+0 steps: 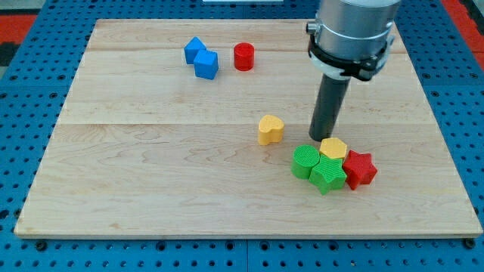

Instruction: Separate the blue cube with blue triangle towards the center

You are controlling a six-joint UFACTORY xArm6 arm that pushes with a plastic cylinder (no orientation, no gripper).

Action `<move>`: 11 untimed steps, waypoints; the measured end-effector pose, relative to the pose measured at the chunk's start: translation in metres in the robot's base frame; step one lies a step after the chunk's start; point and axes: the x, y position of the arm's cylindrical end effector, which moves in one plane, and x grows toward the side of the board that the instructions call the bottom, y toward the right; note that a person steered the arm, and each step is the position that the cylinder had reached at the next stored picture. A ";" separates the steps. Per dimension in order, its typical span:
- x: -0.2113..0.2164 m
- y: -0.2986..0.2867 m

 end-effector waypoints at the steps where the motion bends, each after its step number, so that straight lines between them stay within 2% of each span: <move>1: -0.064 0.004; 3: -0.203 -0.036; 4: -0.226 -0.110; 5: -0.224 -0.182; 6: -0.205 -0.206; 10: -0.093 -0.152; 11: -0.064 -0.179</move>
